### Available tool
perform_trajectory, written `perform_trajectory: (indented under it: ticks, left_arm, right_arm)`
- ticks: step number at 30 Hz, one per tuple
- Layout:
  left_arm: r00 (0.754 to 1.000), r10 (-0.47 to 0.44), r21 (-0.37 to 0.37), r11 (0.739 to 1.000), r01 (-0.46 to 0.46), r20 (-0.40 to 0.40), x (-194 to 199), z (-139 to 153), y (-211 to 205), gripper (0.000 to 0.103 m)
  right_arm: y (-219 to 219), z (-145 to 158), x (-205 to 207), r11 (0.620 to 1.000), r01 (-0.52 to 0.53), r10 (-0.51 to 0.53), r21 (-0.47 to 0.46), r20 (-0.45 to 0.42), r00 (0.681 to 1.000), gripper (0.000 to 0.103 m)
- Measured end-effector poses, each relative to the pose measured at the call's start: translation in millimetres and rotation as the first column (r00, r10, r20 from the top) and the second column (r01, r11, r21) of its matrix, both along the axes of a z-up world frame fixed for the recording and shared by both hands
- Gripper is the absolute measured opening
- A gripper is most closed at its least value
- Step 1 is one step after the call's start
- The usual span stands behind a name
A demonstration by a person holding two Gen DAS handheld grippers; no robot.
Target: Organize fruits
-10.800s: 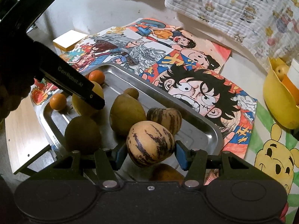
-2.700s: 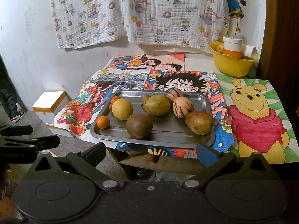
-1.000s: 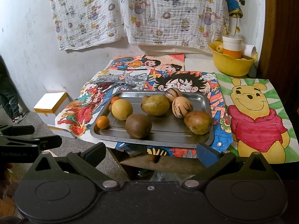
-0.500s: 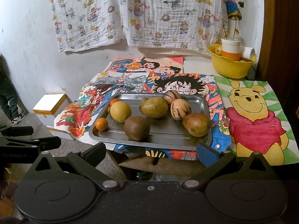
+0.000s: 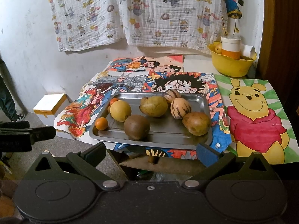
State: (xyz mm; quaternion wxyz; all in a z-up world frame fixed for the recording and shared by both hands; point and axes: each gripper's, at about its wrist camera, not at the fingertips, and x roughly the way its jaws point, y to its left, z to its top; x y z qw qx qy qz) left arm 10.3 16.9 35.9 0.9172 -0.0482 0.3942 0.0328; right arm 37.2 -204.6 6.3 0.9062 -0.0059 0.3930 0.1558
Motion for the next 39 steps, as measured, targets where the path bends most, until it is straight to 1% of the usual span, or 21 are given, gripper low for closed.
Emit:
perform_trajectory:
  ticks: [2, 5, 11, 18, 23, 39]
  left_arm:
    - [1.0, 0.0, -0.006, 1.0, 0.0, -0.005, 0.9, 0.1, -0.2, 0.102]
    - [1.0, 0.0, 0.005, 1.0, 0.0, -0.021, 1.9, -1.5, -1.3, 0.102]
    - [1.0, -0.004, 0.008, 1.0, 0.004, -0.025, 1.8, -1.9, -2.0, 0.102]
    - [1.0, 0.006, -0.01, 1.0, -0.006, -0.029, 1.9, -2.5, -0.9, 0.102]
    - [0.999, 0.005, -0.003, 1.0, -0.005, -0.039, 3.1, -3.8, -1.1, 0.102]
    - [0.998, 0.013, -0.013, 1.0, -0.014, -0.056, 5.9, -8.2, 2.1, 0.102]
  right_arm:
    - [-0.2, 0.0, -0.1, 1.0, 0.0, 0.0, 0.0, -0.001, 1.0, 0.102]
    - [-0.4, 0.2, 0.0, 1.0, -0.002, 0.002, -0.001, -0.001, 1.0, 0.102]
    - [-0.1, -0.6, -0.2, 1.0, -0.001, 0.001, 0.0, -0.003, 1.0, 0.102]
    - [0.7, -1.6, -1.0, 1.0, -0.006, 0.006, 0.009, -0.006, 1.0, 0.102]
    - [2.3, -2.8, -1.4, 1.0, -0.006, 0.006, 0.009, -0.007, 1.0, 0.102]
    - [4.6, -4.4, -0.3, 1.0, -0.007, 0.007, 0.021, -0.018, 1.0, 0.102]
